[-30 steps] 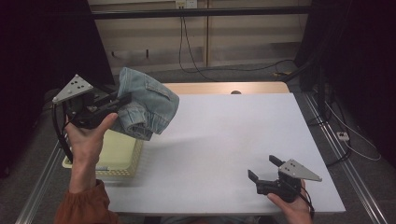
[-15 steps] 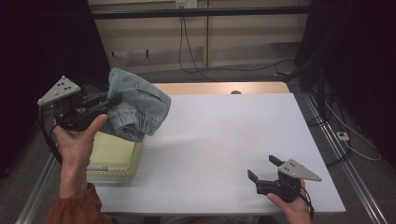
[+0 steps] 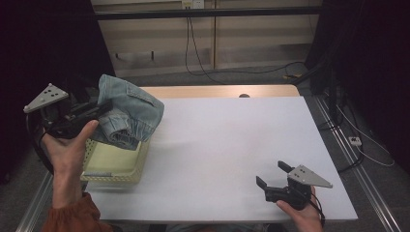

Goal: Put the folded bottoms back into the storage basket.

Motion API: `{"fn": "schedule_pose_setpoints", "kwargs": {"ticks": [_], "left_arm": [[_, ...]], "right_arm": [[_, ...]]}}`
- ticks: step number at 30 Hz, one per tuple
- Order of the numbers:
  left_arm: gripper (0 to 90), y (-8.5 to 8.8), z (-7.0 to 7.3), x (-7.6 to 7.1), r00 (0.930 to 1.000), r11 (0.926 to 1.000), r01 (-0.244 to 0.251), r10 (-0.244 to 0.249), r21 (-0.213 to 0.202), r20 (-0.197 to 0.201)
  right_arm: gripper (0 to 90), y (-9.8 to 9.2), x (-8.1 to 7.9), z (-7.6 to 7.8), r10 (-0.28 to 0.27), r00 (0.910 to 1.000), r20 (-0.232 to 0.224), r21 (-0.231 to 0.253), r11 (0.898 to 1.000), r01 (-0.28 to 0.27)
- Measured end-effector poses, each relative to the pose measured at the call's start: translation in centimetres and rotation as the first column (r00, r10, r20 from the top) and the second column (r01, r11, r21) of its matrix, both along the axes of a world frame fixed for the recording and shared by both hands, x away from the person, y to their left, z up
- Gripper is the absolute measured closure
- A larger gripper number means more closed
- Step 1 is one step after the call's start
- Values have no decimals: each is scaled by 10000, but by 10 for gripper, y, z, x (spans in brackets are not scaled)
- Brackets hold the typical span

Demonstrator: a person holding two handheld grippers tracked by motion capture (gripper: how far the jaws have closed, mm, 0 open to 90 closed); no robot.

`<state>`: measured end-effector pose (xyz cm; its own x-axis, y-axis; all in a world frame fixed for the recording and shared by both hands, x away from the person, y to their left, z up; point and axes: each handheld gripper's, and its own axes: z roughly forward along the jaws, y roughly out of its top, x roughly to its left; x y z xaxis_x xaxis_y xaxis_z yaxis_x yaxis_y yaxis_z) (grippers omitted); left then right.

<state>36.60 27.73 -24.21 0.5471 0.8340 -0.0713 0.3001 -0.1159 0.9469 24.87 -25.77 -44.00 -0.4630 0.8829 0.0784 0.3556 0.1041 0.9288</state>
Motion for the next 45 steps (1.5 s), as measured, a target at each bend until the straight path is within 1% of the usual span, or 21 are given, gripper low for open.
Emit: {"fn": "schedule_pose_setpoints", "kwargs": {"ticks": [2, 4, 8, 12, 19, 20, 25, 30, 36, 42, 45], "left_arm": [[754, 3, -4, 4, 9998, 10000, -78, 77, -47, -192], [754, 6, -7, 7, 9994, 9999, -137, 136, -40, -317], [754, 15, -15, 15, 9979, 9993, -340, 331, -160, -563], [754, 21, -19, 17, 9963, 9983, -526, 509, -232, -696], [754, 27, -25, 22, 9928, 9975, -687, 669, -151, -992], [754, 27, -26, 22, 9923, 9971, -732, 706, -221, -1015], [753, 32, -30, 26, 9890, 9962, -818, 776, -290, -1259], [753, 37, -36, 29, 9843, 9949, -988, 949, -187, -1485], [753, 42, -42, 34, 9785, 9938, -1096, 1043, -200, -1781], [753, 46, -49, 38, 9696, 9913, -1314, 1281, -19, -2086], [753, 49, -54, 41, 9647, 9900, -1408, 1364, -35, -2250]], "right_arm": [[59, 0, 0, 0, -21, 10000, 1, -5, 10000, 21], [59, 0, 0, 0, 8, 10000, 1, -40, 10000, -8], [59, 1, 0, 0, 42, 10000, -12, -37, 10000, -42], [59, 0, 0, 0, 22, 10000, -24, -29, 10000, -22], [59, 1, 0, 0, 27, 10000, -26, -43, 10000, -27], [59, 1, 0, 0, 32, 10000, -16, -50, 10000, -33], [59, 1, 0, 0, 28, 10000, -27, -29, 10000, -28], [59, 1, 0, 0, 38, 10000, -18, -44, 10000, -38], [59, 1, 0, 0, 51, 10000, -17, -55, 10000, -51], [59, 1, 0, 0, 44, 10000, -14, -47, 10000, -44], [59, 1, 0, 0, 46, 10000, -18, -43, 10000, -46]]}}
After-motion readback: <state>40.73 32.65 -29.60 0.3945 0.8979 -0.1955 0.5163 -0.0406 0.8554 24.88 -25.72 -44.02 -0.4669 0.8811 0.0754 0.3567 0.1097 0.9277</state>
